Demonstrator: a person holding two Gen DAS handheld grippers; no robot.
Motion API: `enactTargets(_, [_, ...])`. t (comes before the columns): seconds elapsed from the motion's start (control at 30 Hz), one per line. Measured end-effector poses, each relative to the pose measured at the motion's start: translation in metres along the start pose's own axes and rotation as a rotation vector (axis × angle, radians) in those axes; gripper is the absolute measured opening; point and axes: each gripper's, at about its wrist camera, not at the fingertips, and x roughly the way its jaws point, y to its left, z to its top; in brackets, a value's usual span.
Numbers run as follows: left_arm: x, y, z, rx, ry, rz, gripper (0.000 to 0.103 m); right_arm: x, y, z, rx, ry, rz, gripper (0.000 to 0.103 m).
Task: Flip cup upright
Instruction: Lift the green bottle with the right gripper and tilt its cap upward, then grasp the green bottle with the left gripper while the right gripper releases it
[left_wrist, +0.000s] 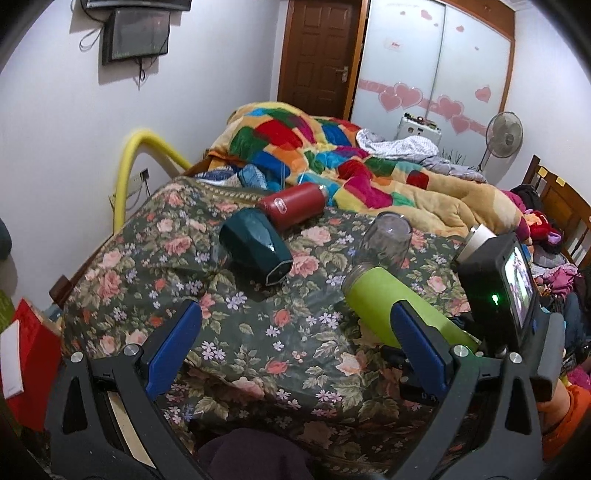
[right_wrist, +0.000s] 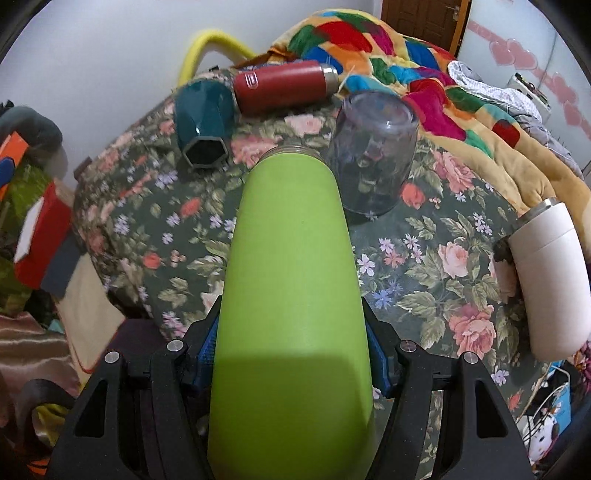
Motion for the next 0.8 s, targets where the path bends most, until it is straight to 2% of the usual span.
enactTargets(0.23, [0.024, -0.002, -0.003, -0.018, 0.061, -0.02, 0.103, 0.002, 0.001, -0.004, -0.051, 0.0, -0.026, 0.062])
enactTargets(0.43, [0.031, -0.007, -0.007, -0.001, 0.084, -0.024, 0.103, 0.02, -0.003, -0.009, -0.042, 0.073, -0.015, 0.062])
enactTargets(0.63, [0.036, -0.008, -0.007, -0.005, 0.103, -0.03, 0.103, 0.013, -0.005, -0.007, -0.038, 0.063, -0.003, 0.062])
enactTargets(0.8, [0.043, -0.013, -0.006, 0.0, 0.13, -0.05, 0.101, -0.007, -0.006, -0.009, -0.049, 0.018, -0.018, 0.063])
